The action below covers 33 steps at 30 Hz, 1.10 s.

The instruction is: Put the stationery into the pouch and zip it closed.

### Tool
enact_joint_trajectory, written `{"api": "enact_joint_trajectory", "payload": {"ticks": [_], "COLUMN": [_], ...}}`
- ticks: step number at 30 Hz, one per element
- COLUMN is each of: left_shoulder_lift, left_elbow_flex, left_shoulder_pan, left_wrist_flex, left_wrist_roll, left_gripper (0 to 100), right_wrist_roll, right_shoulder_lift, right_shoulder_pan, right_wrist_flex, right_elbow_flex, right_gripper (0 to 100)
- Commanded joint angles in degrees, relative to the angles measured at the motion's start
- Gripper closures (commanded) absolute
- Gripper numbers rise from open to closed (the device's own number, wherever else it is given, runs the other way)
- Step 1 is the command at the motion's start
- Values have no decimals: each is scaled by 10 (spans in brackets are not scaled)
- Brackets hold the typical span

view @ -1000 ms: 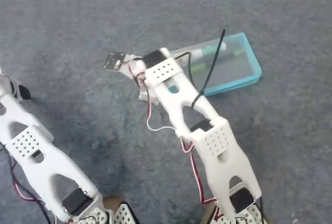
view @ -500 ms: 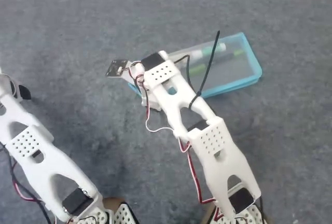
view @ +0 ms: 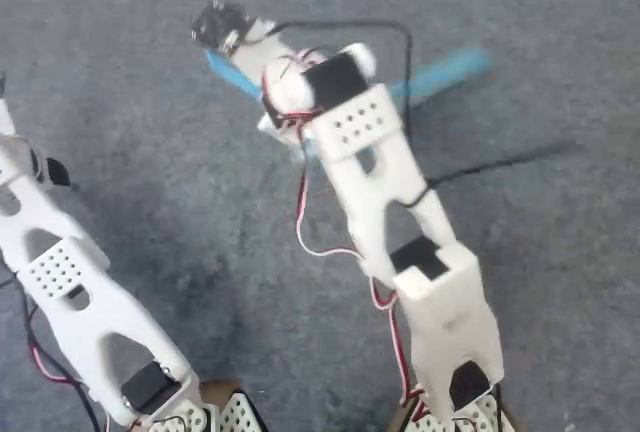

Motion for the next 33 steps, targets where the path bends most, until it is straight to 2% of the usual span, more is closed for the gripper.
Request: {"api": "enact_joint_trajectory", "payload": {"ticks": [1,7,15,21,23,29,33], "left_shoulder_lift": [-62,-101,-198,-312,-341,-385,-399], "left_elbow_flex": [-30,-30,-30,-28,-26,-26,-26], "left_shoulder_pan": [31,83,140,171,187,251,321], "left_wrist_flex": [18,19,19,18,18,18,19], "left_wrist_roll": [6,9,11,83,111,159,197], "left_gripper": [760,760,760,760,760,760,760], "right_wrist_roll": [-10,-62,-81,-94,-104,-106,-102], "right_shoulder_lift": [-88,-123,-130,-168,-199,-251,-253], "right_shoulder_pan": [3,33,41,55,90,280,342], "right_wrist_flex": [8,-49,-127,-163,-172,-136,-108], "right_elbow_flex": [-73,-90,-93,-122,-120,-29,28], "right_gripper": [991,991,991,991,991,991,991]}}
